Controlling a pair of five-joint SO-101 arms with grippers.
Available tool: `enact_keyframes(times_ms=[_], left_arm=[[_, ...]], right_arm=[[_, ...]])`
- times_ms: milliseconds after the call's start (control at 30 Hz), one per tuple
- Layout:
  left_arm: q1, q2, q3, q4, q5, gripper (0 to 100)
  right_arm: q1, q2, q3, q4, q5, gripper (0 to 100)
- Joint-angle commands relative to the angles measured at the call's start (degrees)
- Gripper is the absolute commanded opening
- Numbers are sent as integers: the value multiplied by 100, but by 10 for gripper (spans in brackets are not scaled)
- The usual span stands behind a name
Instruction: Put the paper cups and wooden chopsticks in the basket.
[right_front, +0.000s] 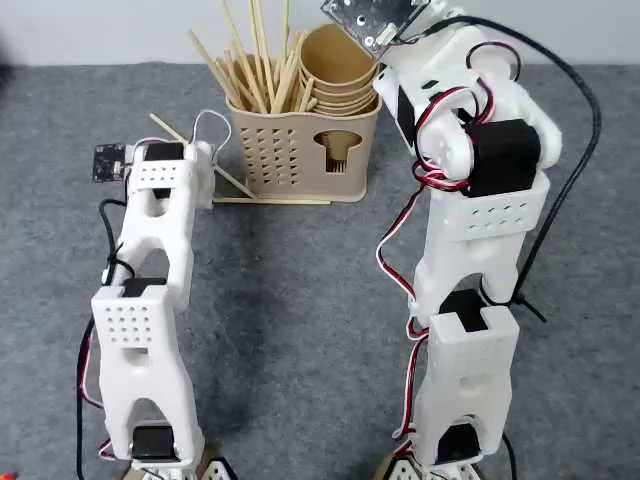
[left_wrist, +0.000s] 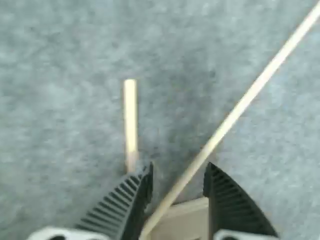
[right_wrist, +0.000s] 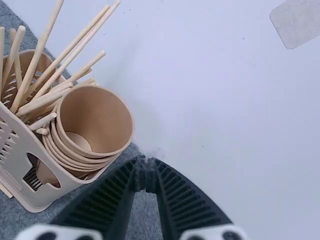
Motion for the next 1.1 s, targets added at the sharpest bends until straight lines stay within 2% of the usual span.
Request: enact_keyframes(times_ms=[0,233,433,500,600,733,1067], left_arm=[[44,149,-541,-79,237,163],[79,598,-1182,668,220,163],[88,809,-1552,765,220,162],[79,826,-1710,1037,220,161],[79,738,-2009,1371,211,121],[132,712,-2079,1468,62,62],[132,229,-2009,1925,-176,58]], right_arm=[[66,-180,-237,4,-53,9],[66,-119,-237,4,-44,9],[66,22,-237,-154,-26,9],[66,57,-237,-321,-18,9],[66,57,-237,-338,-18,9],[66,57,-237,-338,-18,9],[66,57,-237,-330,-9,9]])
